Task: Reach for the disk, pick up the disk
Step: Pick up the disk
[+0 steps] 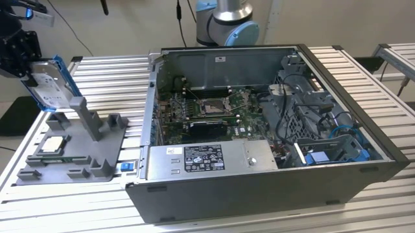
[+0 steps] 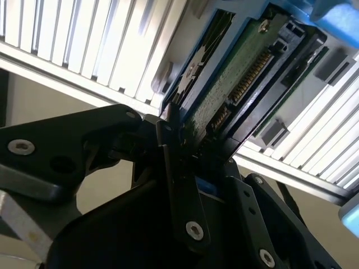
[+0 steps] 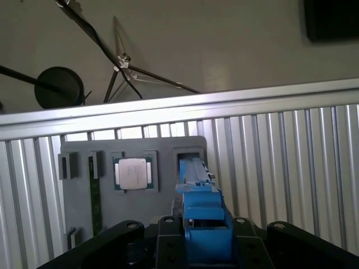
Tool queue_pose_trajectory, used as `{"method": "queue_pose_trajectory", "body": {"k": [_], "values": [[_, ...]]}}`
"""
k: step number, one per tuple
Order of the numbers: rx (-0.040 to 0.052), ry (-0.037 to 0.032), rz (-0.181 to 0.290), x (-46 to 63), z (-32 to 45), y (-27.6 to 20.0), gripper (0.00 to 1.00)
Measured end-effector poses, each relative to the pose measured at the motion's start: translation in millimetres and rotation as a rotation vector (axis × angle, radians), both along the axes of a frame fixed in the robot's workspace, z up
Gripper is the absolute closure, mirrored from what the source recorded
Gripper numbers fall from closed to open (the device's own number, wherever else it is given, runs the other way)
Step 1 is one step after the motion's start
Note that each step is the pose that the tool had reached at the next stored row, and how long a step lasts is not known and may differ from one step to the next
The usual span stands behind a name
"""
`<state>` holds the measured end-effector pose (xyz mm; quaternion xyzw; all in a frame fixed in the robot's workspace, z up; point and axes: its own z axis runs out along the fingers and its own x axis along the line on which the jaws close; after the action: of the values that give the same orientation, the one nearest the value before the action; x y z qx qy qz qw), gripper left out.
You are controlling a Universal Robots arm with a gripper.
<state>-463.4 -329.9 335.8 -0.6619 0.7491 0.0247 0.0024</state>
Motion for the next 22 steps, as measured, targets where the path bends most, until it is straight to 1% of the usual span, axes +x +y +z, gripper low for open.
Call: {"method": "queue_pose_trajectory", "body": {"k": [22], "values": [[0.0000,0.0000,0.000,0.0,19.3,0.0,1.00]]}}
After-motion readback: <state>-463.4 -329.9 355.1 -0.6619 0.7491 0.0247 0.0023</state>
